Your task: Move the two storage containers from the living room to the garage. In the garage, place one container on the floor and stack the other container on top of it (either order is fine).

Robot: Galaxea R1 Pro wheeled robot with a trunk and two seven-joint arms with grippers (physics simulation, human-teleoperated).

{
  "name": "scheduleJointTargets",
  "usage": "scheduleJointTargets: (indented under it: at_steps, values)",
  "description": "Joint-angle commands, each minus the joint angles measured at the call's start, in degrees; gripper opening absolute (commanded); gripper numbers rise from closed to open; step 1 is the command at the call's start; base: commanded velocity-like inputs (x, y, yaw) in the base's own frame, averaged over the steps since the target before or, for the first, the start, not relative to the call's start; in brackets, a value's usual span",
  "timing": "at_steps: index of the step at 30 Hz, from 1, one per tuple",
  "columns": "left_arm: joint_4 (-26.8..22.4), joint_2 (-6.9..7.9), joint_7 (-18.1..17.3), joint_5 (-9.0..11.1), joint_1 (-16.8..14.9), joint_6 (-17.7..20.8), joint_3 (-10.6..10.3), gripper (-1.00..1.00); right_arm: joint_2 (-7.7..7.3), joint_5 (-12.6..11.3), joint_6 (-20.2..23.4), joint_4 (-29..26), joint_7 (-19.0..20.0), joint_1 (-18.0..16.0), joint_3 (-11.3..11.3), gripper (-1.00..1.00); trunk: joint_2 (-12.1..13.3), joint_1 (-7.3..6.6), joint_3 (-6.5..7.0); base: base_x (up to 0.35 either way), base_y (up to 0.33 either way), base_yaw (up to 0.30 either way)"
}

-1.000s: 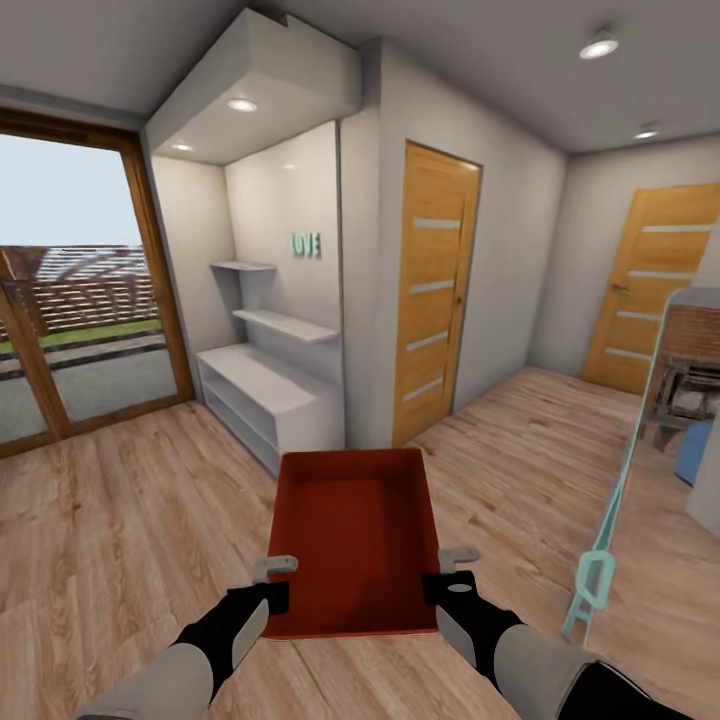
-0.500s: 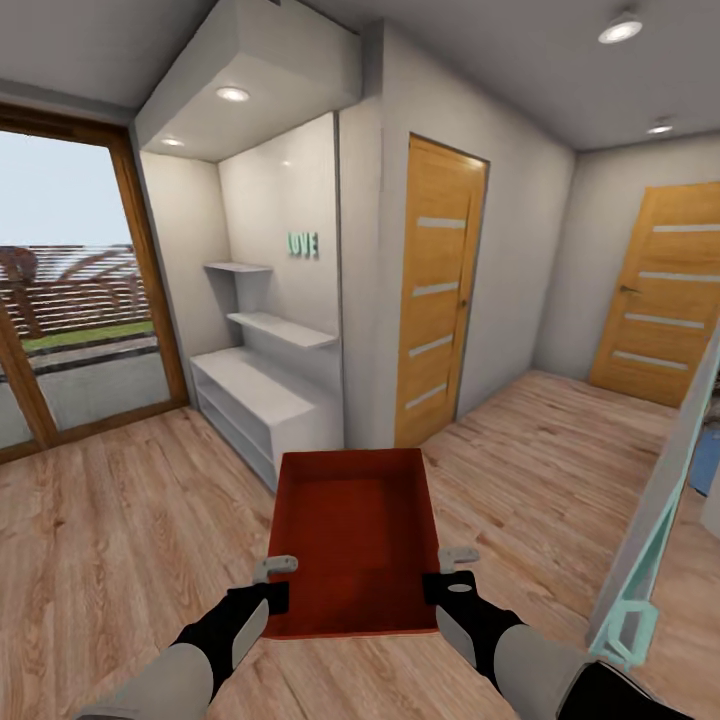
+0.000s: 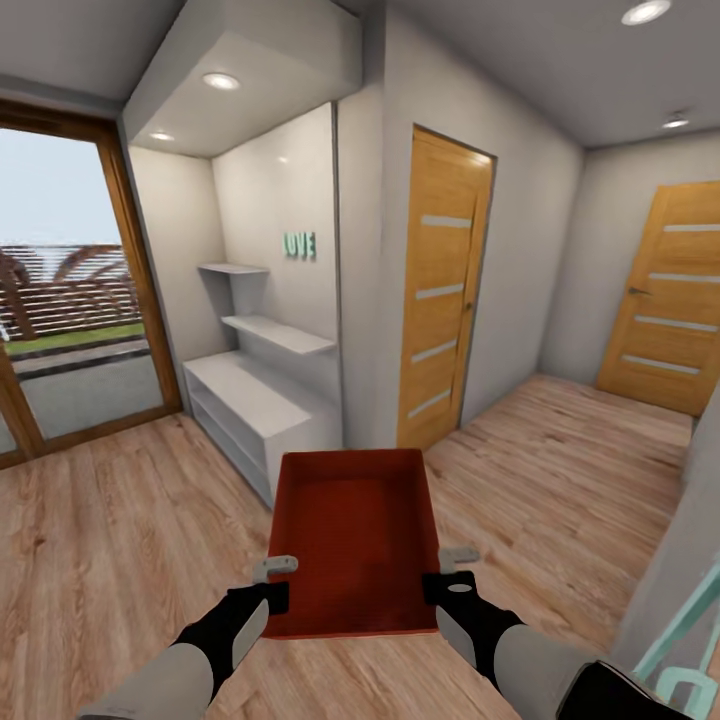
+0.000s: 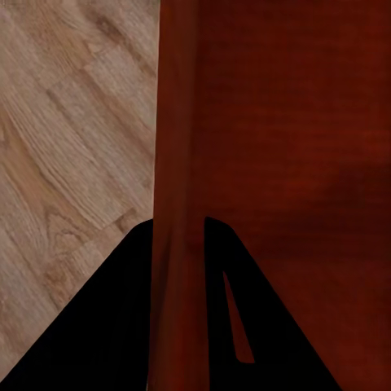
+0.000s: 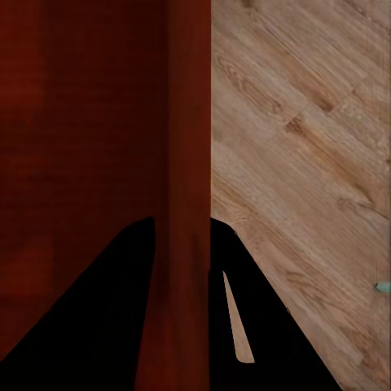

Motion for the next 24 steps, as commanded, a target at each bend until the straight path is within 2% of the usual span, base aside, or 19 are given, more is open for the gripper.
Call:
scheduleJointTargets:
  at_steps: [1, 19, 24]
  values:
    - [-0.4, 0.06, 0.5, -0.6, -0.1, -0.8, 1.2, -1.0, -0.04, -1.2, 0.1, 0.9, -0.1, 0.0, -0.5, -1.0, -0.1, 0.05, -0.1, 0.323, 0.0, 0.0]
    - [-0.4, 0.11, 0.5, -0.6, -0.1, -0.8, 1.2, -1.0, -0.04, -1.2, 0.1, 0.9, -0.1, 0.0, -0.5, -1.0, -0.1, 0.05, -0.1, 0.323, 0.0, 0.0]
    - [-0.4, 0.1, 0.5, -0.6, -0.1, -0.8, 1.2, -1.0, -0.03, -1.2, 0.1, 0.9, -0.1, 0.0, -0.5, -1.0, -0.1, 0.05, -0.1, 0.323, 0.0, -0.155]
